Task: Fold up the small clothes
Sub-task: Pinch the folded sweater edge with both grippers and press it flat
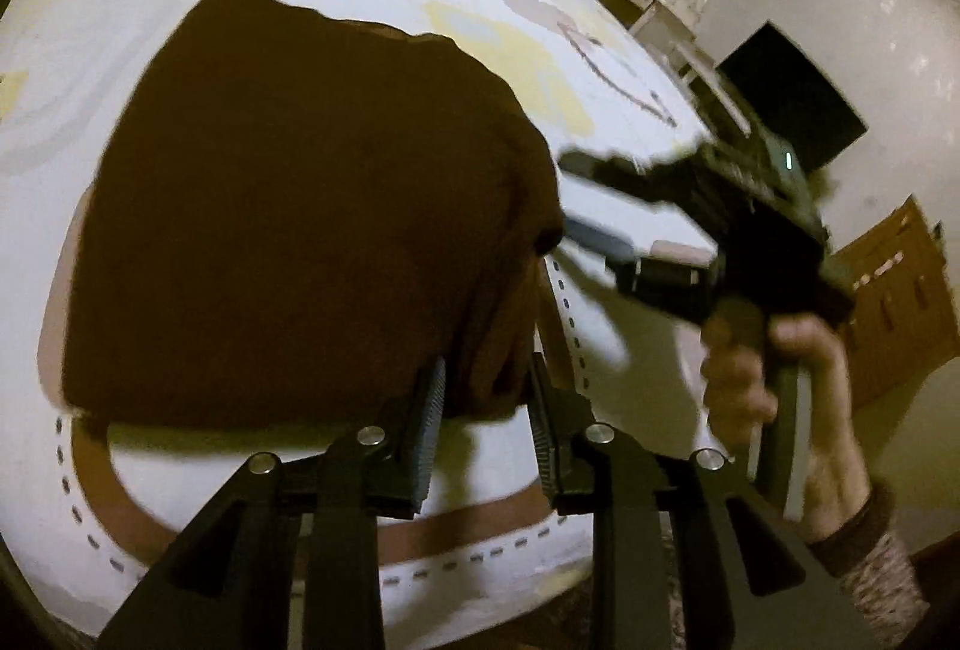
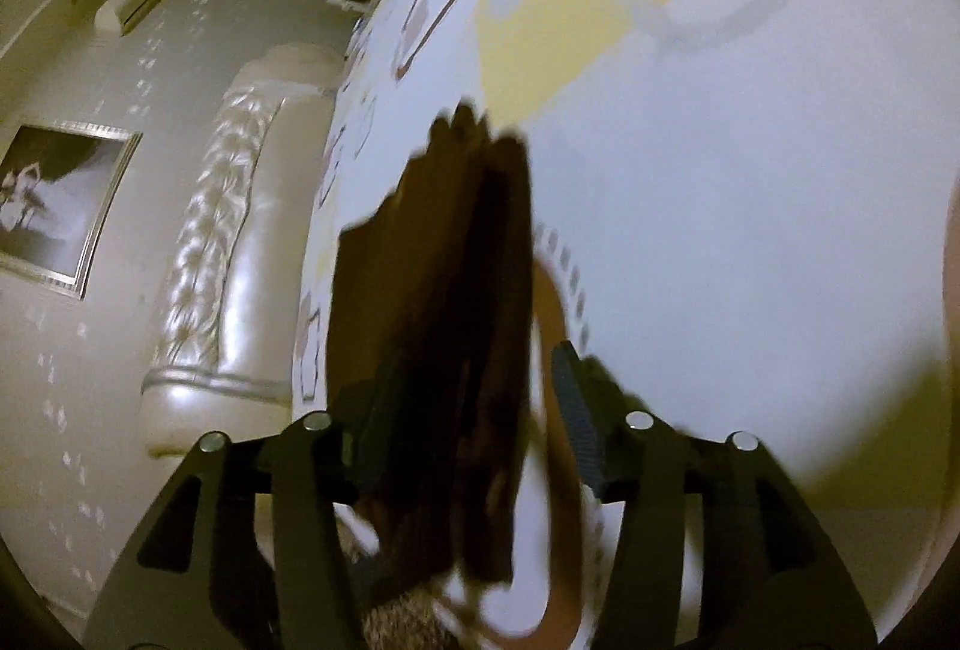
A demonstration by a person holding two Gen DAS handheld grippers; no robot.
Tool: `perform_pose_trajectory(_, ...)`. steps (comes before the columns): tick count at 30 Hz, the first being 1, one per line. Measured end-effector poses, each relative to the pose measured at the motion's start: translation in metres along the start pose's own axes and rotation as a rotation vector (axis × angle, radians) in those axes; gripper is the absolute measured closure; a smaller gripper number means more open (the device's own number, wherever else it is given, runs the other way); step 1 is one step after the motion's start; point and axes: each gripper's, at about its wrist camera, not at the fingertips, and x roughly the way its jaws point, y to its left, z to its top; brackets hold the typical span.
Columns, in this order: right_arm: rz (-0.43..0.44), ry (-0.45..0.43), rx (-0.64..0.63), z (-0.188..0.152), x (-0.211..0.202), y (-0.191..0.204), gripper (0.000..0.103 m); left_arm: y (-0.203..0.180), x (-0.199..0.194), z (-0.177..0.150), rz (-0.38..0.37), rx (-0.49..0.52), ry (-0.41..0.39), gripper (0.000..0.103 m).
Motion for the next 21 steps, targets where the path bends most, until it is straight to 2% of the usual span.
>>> perform_pose_trajectory(4,0.072,0.057,0.017,-0.028,0.008,0.007,0.043,0.023,-0.018,-0.009,-0.023,-0.064,-0.028,0.073)
perform_pose_trajectory(9,0.098,0.079,0.034,-0.049,0.017,0.01,0.042,0.054,-0.036,-0.021,-0.001,-0.137,-0.063,0.07)
perform_pose_trajectory(14,0.071,0.042,0.045,-0.055,0.013,0.011,0.041,0.075,-0.044,-0.024,0.044,-0.177,-0.077,0.066)
perform_pose_trajectory(18,0.057,0.024,0.03,-0.062,0.0,0.015,0.041,0.091,-0.05,-0.028,0.019,-0.245,-0.096,0.066)
perform_pose_trajectory(21,0.058,0.034,0.024,-0.067,-0.005,0.017,0.041,0.09,-0.055,-0.03,0.046,-0.215,-0.116,0.066)
